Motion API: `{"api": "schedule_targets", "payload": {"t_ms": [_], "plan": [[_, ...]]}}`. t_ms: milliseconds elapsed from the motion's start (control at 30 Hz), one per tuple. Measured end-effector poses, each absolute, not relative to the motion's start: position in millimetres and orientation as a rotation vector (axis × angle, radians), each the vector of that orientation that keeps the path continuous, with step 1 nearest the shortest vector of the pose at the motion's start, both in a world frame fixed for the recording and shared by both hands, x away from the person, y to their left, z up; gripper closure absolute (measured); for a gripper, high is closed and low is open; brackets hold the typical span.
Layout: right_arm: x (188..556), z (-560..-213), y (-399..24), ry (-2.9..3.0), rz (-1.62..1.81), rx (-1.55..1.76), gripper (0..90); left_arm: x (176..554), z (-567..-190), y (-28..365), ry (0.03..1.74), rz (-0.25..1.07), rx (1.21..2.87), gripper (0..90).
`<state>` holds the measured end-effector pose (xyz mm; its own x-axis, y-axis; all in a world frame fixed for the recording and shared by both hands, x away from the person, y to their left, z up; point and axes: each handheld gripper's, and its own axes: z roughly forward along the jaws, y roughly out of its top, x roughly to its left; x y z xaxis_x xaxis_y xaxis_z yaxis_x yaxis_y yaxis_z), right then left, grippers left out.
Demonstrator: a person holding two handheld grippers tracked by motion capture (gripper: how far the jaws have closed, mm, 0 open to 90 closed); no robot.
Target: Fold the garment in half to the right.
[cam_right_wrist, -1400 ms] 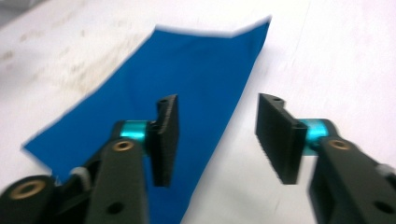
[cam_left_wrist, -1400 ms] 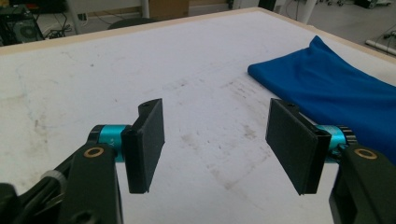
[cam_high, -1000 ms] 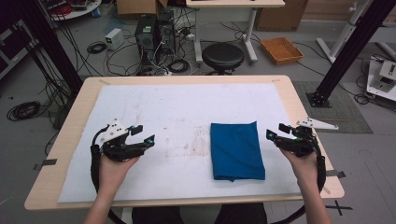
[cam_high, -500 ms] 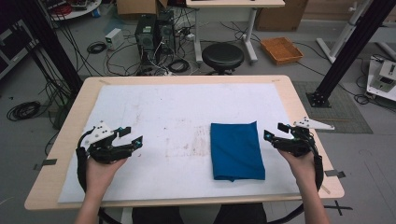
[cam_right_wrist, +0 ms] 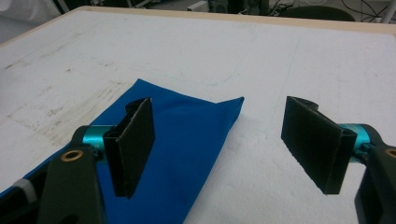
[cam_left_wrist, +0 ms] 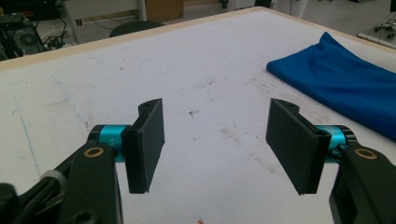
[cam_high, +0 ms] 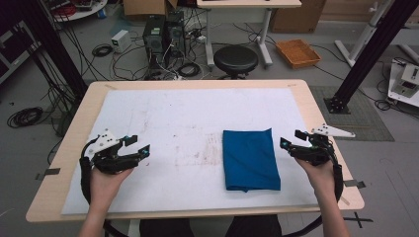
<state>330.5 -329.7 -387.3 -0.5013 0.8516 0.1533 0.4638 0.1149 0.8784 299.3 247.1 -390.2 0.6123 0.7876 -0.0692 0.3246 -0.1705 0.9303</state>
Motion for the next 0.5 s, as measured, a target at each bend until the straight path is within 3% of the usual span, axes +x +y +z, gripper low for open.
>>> {"api": "schedule_targets", "payload": {"t_ms": [500], "plan": [[331.6, -389.6, -331.1, 2.016, 1.345, 1.292, 25.6, 298.0, -388.9, 251.5, 0.912, 0.539, 1.755, 37.3]]}}
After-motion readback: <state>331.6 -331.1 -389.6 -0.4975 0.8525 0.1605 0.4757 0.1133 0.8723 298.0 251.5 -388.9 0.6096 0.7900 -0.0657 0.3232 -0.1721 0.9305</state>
